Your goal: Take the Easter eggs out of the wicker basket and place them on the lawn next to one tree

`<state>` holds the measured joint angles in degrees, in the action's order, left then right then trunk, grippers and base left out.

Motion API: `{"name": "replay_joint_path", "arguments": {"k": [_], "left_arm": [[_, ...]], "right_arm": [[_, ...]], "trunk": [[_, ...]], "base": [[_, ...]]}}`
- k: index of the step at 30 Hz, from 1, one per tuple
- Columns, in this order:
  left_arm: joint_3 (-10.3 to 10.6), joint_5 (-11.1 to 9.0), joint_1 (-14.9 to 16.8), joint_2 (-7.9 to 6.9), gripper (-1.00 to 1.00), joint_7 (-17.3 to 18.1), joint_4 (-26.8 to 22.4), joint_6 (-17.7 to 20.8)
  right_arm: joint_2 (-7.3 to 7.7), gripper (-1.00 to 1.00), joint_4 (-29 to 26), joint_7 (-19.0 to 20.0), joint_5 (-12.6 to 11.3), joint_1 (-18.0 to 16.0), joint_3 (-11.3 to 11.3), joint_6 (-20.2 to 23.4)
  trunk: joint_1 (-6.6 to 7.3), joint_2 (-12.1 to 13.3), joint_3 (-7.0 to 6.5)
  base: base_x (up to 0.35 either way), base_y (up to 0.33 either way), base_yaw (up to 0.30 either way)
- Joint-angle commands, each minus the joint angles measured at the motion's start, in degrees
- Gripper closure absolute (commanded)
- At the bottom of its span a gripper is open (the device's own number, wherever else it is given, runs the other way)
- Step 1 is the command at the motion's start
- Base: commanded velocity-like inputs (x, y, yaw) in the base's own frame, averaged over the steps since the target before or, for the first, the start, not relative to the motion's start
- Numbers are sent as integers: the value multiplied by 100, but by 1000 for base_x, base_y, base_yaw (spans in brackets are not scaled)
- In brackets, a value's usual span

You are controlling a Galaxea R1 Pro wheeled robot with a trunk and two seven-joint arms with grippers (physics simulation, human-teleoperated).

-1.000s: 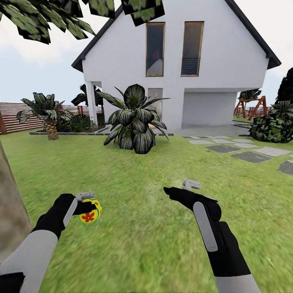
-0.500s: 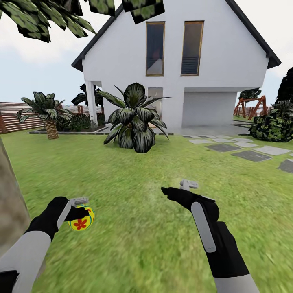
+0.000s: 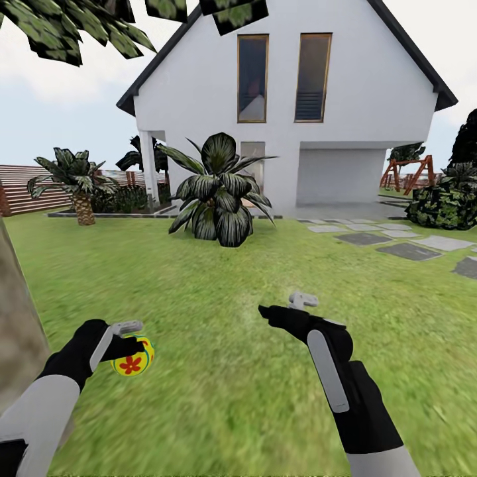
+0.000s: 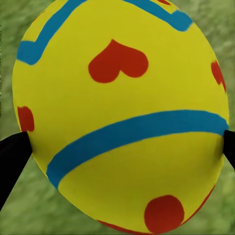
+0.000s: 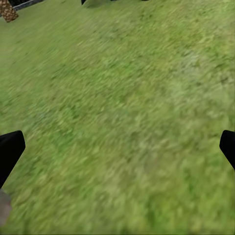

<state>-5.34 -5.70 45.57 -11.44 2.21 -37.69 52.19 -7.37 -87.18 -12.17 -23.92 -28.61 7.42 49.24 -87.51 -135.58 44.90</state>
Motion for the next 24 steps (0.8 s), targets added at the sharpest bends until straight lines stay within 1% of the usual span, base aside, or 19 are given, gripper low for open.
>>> {"name": "replay_joint_path", "arguments": {"k": [1,6,19,24], "left_arm": [[-11,-41,3,-11,100,-6,-7,27],[-11,-45,4,-58,100,-49,-10,20],[-11,-46,4,-60,100,-82,-10,19],[-11,-46,4,-60,100,-90,-10,19]], "right_arm": [[-1,-100,0,-58,-60,-5,4,16],[-1,-100,8,-58,-60,-5,6,18],[-1,-100,5,-58,-60,-5,11,16],[-1,-100,6,-58,-60,-5,13,17]], "trunk": [[-21,-45,25],[-131,-245,115],[-417,-766,348],[-430,-773,459]], "base": [[0,0,0],[0,0,0],[0,0,0],[0,0,0]]}}
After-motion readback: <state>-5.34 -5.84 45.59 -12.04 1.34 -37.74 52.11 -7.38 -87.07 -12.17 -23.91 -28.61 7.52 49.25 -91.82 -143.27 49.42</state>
